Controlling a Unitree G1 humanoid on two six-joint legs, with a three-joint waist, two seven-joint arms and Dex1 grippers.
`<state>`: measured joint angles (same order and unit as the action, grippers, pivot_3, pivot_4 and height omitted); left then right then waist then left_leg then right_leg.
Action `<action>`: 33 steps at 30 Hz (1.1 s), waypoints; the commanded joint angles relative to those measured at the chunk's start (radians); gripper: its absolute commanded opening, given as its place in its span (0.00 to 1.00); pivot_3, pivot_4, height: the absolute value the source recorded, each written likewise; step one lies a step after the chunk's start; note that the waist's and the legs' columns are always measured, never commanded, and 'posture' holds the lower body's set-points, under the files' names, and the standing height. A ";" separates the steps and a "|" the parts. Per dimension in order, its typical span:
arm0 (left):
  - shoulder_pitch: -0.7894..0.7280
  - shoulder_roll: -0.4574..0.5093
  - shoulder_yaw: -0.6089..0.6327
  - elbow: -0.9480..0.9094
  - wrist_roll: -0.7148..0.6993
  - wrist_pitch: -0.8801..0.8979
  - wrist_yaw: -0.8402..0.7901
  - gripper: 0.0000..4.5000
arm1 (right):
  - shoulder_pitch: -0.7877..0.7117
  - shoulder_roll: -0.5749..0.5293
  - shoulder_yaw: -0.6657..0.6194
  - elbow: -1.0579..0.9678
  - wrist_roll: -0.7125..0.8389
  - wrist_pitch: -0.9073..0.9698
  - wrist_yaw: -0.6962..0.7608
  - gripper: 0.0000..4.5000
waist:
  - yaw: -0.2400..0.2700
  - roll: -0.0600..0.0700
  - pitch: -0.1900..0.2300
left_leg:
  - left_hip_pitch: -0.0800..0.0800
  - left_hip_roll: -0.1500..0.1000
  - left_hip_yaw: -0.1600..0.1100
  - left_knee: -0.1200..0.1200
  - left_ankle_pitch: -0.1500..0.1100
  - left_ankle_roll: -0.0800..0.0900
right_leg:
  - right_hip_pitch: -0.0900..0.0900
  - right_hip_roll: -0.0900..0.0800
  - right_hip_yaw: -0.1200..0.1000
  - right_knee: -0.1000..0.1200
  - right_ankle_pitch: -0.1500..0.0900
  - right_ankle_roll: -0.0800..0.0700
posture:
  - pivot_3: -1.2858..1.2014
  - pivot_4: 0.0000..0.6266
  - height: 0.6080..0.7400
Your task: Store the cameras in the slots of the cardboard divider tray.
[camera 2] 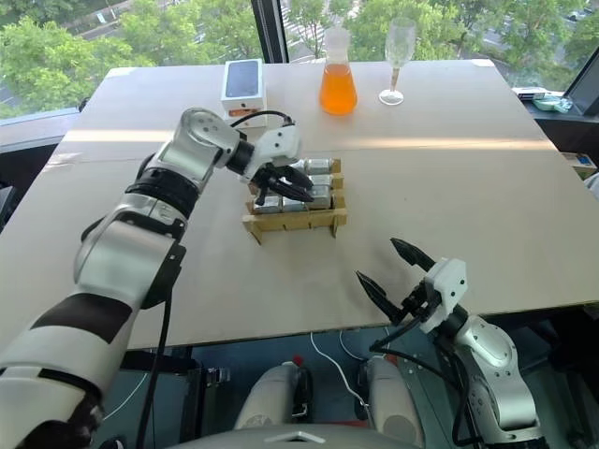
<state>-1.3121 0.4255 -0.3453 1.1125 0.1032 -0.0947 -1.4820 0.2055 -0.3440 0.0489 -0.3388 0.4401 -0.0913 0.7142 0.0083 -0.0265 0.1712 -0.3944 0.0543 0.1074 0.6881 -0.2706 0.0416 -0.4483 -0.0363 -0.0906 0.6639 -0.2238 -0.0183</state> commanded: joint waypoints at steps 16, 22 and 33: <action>-0.027 -0.026 0.065 0.004 0.014 0.091 0.044 0.77 | -0.017 0.017 0.004 -0.011 -0.021 -0.041 0.019 1.00 | 0.002 0.000 0.000 | -0.001 0.000 -0.001 0.000 0.000 -0.001 | 0.000 0.000 -0.001 0.000 0.000 0.000 | 0.52 0.24 1.00; 0.000 0.015 0.265 -0.103 -0.177 0.203 0.029 0.87 | -0.002 0.022 -0.004 -0.019 -0.018 -0.041 0.014 1.00 | 0.001 0.000 0.000 | -0.001 0.000 -0.001 0.001 0.000 -0.001 | 0.000 0.000 -0.001 0.000 0.000 -0.001 | 0.52 0.24 1.00; 0.803 0.140 0.627 -1.052 -0.419 0.587 0.404 0.87 | -0.005 -0.064 -0.076 0.028 0.017 -0.008 0.072 1.00 | -0.029 0.001 -0.001 | 0.007 0.003 0.004 -0.001 0.001 -0.001 | 0.002 -0.009 0.006 0.005 0.002 -0.004 | 0.52 0.24 1.00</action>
<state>-0.5702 0.5504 0.2065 0.2463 -0.2759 0.4398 -1.1616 0.2088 -0.3912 0.0137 -0.2993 0.4247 -0.1044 0.7657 -0.0205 -0.0257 0.1703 -0.3873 0.0571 0.1119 0.6867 -0.2699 0.0403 -0.4467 -0.0451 -0.0840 0.6695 -0.2217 -0.0220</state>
